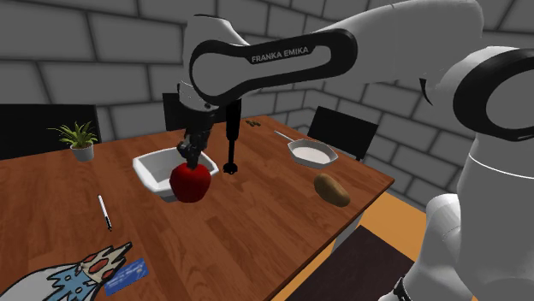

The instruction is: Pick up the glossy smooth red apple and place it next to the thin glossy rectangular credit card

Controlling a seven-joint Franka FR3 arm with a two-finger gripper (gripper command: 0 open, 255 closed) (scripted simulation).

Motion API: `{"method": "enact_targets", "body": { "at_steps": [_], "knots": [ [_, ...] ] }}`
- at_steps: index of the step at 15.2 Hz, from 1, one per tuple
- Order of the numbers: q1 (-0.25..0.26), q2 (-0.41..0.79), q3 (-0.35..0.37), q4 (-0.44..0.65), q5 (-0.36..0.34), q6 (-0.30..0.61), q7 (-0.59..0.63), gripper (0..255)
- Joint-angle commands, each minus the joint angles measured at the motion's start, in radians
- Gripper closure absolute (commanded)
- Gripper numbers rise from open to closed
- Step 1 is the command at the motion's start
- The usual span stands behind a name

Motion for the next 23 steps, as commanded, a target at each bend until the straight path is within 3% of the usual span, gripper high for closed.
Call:
{"method": "enact_targets", "body": {
  "at_steps": [1, 14, 22, 23],
  "knots": [
    [0.0, 0.001, 0.0, -0.026, 0.001, 0.027, -0.001, 255],
    [0.0, 0.048, 0.003, -0.138, 0.009, 0.187, -0.012, 255],
    [-0.001, 0.049, 0.003, -0.14, 0.01, 0.19, -0.012, 255],
    [-0.001, 0.049, 0.003, -0.14, 0.01, 0.19, -0.012, 0]
  ]
}}
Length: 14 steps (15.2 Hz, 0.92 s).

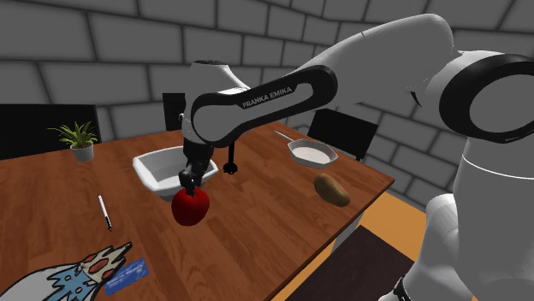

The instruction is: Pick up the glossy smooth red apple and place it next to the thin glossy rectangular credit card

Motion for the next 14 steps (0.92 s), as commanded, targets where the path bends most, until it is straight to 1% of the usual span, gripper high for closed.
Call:
{"method": "enact_targets", "body": {
  "at_steps": [1, 5, 9, 14],
  "knots": [
    [0.0, 0.0, 0.0, 0.0, 0.0, 0.0, 0.0, 0],
    [0.0, 0.0, 0.0, 0.0, 0.0, 0.0, 0.0, 0],
    [-0.001, -0.058, -0.003, 0.049, -0.007, -0.107, 0.005, 0],
    [-0.001, -0.058, -0.003, 0.049, -0.007, -0.107, 0.005, 0]
  ]
}}
